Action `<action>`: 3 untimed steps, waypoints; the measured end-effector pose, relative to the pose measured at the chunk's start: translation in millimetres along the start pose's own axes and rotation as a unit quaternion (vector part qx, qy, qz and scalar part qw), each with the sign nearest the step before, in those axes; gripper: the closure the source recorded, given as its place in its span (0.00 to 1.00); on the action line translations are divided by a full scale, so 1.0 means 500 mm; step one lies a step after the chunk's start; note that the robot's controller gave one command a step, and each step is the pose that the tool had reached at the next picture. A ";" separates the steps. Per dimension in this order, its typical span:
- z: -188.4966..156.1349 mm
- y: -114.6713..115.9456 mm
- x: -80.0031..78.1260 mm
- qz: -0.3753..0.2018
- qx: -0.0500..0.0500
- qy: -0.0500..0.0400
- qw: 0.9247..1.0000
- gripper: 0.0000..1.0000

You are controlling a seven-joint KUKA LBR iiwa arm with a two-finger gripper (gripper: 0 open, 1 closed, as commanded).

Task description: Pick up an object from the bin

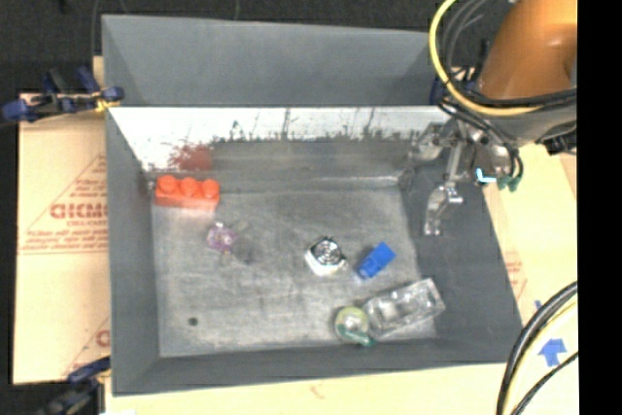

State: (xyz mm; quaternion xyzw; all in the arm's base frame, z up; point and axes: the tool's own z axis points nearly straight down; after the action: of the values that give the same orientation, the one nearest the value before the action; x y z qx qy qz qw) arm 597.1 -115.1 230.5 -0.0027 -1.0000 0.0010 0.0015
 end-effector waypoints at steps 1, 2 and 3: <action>0.232 0.026 0.065 -0.204 0.000 -0.008 0.979 0.00; 0.245 0.024 0.047 -0.322 0.001 -0.005 0.947 0.00; 0.260 0.037 0.038 -0.469 0.001 -0.004 0.883 0.00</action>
Offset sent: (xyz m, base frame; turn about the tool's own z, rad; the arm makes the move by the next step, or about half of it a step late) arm -0.0482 0.0161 -0.1605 -0.5052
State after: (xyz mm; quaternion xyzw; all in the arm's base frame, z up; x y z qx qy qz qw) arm 578.0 -97.0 100.4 0.4666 -0.8845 0.0015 -0.0025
